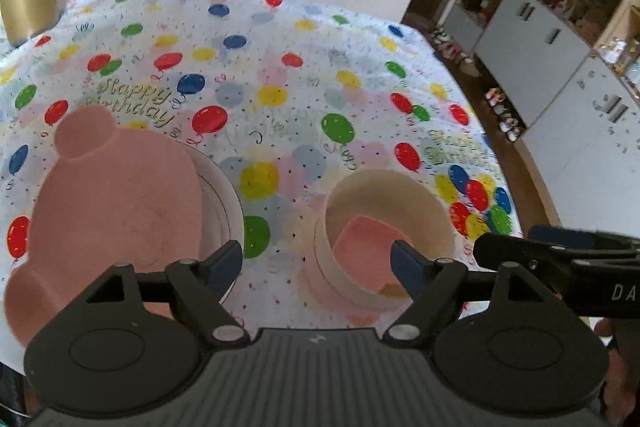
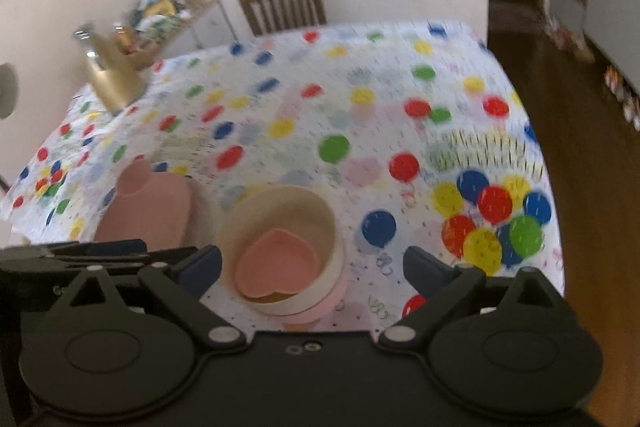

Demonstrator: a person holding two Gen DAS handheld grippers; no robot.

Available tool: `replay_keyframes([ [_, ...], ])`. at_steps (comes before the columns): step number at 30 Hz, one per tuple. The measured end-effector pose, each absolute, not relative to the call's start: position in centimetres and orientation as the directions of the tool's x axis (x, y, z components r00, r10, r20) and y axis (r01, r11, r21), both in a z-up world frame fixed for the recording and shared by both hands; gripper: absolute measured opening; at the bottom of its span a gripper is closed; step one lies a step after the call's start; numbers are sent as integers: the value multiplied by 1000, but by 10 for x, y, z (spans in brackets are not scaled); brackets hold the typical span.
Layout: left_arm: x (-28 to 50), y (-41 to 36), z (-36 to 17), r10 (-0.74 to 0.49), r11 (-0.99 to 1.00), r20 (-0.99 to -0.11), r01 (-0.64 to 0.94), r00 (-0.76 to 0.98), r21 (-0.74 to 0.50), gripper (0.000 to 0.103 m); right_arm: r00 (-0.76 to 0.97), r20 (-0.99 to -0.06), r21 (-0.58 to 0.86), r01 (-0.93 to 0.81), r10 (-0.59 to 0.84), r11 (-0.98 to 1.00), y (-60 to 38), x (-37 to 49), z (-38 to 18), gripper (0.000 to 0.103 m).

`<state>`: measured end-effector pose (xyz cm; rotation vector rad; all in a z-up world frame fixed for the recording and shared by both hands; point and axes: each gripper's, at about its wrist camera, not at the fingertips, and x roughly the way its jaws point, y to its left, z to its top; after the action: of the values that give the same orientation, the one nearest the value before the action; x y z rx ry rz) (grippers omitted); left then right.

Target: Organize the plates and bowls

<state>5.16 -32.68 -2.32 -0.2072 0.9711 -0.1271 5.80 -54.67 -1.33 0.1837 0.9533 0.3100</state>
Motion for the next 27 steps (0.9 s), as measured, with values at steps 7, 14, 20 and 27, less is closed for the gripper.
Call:
replay_keyframes([
  [7, 81, -332, -51, -176, 971, -856, -59, 486, -232, 81, 471, -821, 331, -69, 323, 941, -557, 91, -43, 83],
  [14, 94, -321, -67, -153, 949, -878, -179, 454, -258, 66, 422, -853, 338, 1, 306, 941, -557, 109, -63, 60],
  [20, 99, -319, -72, -158, 940, -881, -206, 446, -273, 50, 390, -870, 333, 13, 302, 943, -554, 114, -71, 44],
  [27, 102, -325, -74, -199, 925, -884, -217, 423, -313, 27, 349, -880, 359, 45, 323, 932, -552, 116, -75, 35],
])
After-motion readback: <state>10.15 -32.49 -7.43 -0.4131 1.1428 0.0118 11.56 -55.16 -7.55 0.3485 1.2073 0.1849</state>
